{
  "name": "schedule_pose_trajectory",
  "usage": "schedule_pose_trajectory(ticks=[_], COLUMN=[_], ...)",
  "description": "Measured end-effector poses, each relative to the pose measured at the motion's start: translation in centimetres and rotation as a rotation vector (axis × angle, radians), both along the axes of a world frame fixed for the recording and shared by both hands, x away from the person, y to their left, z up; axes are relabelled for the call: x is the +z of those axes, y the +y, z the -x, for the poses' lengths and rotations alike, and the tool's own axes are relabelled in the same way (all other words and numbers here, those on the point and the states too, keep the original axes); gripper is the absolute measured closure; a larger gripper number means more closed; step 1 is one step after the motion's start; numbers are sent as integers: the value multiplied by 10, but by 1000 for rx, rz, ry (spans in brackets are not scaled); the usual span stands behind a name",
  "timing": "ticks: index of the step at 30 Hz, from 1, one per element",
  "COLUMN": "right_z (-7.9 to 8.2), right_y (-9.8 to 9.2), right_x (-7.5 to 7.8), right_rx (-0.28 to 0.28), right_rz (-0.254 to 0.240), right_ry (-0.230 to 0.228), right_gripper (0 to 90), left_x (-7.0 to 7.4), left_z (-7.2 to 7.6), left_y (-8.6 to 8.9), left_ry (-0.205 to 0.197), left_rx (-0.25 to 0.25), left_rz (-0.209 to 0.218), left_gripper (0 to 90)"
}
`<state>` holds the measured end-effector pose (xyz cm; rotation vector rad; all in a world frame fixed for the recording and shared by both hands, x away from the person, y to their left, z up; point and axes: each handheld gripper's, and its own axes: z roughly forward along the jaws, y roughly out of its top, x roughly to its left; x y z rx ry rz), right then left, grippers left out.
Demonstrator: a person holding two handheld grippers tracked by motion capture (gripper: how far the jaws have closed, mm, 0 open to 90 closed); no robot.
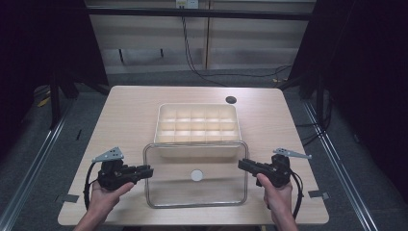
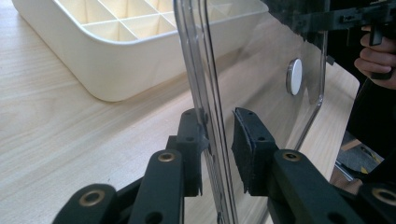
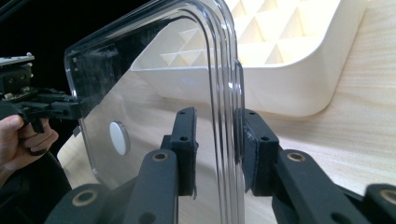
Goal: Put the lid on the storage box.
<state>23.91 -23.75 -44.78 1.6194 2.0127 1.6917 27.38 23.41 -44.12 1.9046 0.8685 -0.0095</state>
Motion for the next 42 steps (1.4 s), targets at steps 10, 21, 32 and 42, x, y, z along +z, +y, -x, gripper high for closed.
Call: schedule_pose_trajectory(ticks=[10,21,32,42], right_z=[1,-8,-10,-16], right_y=[0,-6,-10,-12], right_x=[12,19,31,39], right_rx=[-8,-9,-23,-28], right_rz=[21,4,6,-17], right_ry=[-39,-34,-58,-81], right_gripper=[690,685,684,684], left_x=[10,22,33,43], left_z=[1,-7,-11,-13], left_y=[-4,-8,-13,-14], left_ry=[-39,-49,-63,-84], left_rx=[8,7,14,18], left_rz=[-16,10,13,32], left_gripper=[740,747,747,749])
